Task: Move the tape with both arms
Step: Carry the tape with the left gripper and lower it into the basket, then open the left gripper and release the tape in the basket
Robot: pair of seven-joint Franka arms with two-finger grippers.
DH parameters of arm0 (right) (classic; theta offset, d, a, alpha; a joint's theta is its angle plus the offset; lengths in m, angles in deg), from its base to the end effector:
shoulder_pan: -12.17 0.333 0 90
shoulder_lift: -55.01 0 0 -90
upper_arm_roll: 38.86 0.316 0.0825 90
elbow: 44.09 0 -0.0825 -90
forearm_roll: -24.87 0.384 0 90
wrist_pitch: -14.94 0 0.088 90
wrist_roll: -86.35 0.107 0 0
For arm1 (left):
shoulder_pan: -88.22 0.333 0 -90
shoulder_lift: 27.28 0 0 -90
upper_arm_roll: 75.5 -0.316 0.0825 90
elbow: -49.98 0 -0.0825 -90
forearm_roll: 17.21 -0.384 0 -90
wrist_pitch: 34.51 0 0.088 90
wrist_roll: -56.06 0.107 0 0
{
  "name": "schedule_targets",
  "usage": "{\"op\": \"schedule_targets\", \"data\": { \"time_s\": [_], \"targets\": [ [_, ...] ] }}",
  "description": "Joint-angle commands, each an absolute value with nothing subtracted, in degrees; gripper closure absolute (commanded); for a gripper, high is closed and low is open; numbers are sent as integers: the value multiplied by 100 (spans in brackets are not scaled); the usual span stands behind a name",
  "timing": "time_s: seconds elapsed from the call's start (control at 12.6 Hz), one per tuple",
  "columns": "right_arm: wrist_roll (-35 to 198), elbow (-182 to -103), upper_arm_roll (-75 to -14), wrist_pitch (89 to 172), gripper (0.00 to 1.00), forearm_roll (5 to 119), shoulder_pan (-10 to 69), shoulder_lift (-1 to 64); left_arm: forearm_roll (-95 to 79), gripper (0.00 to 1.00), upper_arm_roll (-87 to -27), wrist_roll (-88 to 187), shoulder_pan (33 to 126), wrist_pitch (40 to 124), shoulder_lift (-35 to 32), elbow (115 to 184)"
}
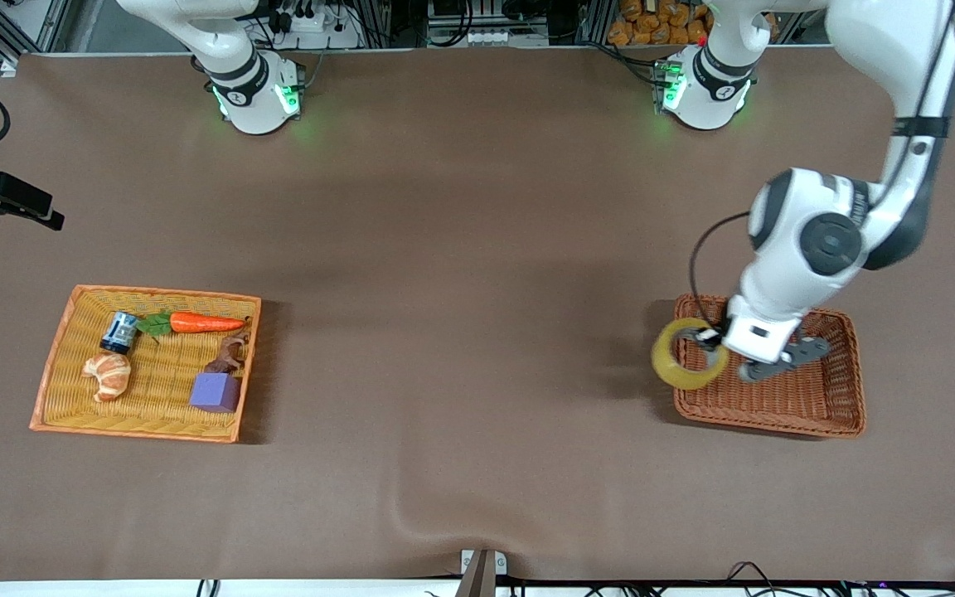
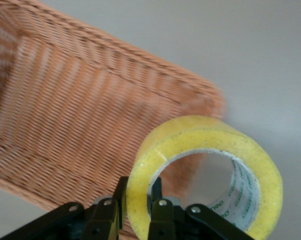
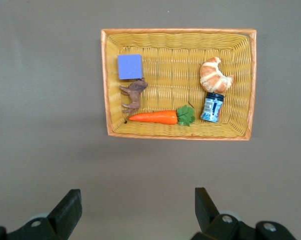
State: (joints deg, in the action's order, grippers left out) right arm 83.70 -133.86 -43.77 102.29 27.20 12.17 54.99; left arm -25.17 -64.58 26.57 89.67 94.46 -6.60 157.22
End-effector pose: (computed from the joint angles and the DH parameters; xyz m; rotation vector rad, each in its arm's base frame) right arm 0.5480 -0.0425 0.6223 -3.0971 0.0595 0.0617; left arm 0.6257 -0.0932 0.3270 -3.0804 -0.4282 -0.0614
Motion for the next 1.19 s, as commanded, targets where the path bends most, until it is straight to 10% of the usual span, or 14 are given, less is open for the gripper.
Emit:
{"op": "schedule_targets", "data": {
  "time_s": [0.0,0.24,0.32,0.4,1.11],
  "targets": [
    [8486,-13164,-3748,10090,0,2051,980,5509,-2582,100,-6372,3984,9734,9671,-251,15555],
    [8390,-13154,-3587,10089,0,2039,751,5492,-2591,95,-6381,4297,9938,9865,31,15528],
    [8328,-13172,-3613,10107,0,2048,759,5492,-2617,17,-6399,4332,9938,9882,84,15528],
    [8301,-13215,-3622,10125,0,2074,777,5492,-2704,0,-6399,4341,9938,9874,33,15528],
    [8397,-13277,-3648,10125,0,2329,681,5527,-2617,0,-5810,4297,9815,6897,-1346,13508]
  ]
}}
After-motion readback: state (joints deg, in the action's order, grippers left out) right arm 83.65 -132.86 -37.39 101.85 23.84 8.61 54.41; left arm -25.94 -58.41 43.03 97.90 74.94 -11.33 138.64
